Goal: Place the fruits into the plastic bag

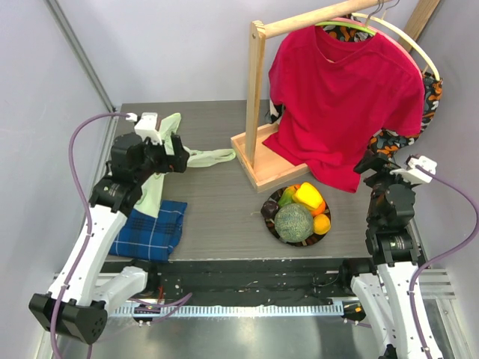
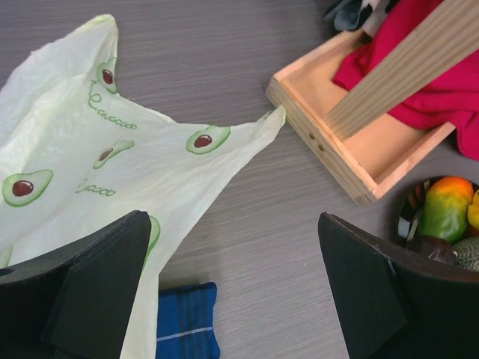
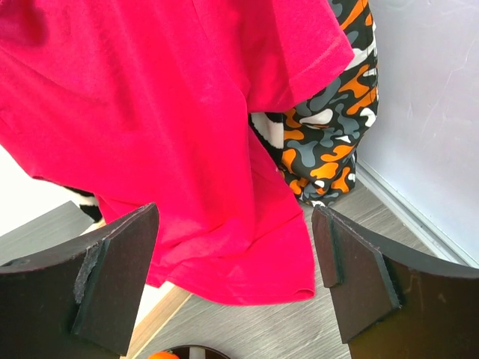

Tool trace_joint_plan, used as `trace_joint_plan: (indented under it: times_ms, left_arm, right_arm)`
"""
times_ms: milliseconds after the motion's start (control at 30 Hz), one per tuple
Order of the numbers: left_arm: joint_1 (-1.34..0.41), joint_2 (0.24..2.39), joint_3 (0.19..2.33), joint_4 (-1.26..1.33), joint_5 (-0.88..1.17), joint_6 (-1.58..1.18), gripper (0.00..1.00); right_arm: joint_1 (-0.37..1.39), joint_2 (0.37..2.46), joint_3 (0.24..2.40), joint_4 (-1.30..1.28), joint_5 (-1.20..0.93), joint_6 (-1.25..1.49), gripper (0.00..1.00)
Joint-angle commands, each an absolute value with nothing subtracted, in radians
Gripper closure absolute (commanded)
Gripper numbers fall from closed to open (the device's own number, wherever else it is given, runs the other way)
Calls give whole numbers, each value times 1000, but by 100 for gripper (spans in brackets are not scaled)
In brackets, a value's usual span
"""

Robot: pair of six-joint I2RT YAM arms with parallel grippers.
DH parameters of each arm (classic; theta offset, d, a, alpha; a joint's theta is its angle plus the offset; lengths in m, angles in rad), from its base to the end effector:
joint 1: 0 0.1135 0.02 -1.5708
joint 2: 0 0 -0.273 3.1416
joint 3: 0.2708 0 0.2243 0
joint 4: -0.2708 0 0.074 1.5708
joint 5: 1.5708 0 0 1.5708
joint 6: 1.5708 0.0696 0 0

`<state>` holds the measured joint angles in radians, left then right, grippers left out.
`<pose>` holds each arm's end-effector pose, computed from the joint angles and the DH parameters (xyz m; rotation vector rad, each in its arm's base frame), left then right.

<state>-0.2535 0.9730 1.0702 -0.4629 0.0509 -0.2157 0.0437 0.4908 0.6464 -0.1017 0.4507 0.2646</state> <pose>0.2021 -0.0560 0.3685 0.0711 1.9517 -0.3606 0.1211 -0.0251 0.3423 0.5192 1.4318 -0.0954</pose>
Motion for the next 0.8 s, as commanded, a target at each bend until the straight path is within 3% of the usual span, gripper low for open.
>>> trace_joint_plan:
  times_ms: [0, 133, 467, 767]
  left_arm:
    - [-329, 1052, 1147, -486, 68, -112, 0]
    - [-481, 1181, 1242, -600, -238, -28, 0]
    - [-586, 1468, 1335, -729, -559, 89, 0]
    - [-574, 1515, 1272, -689, -644, 100, 0]
  right_arm:
    - [41, 511, 686, -107, 445, 268, 9]
    - [41, 523, 689, -118, 411, 268, 9]
    - [41, 577, 692, -114, 356, 268, 9]
    - [41, 618, 709, -109, 304, 270, 9]
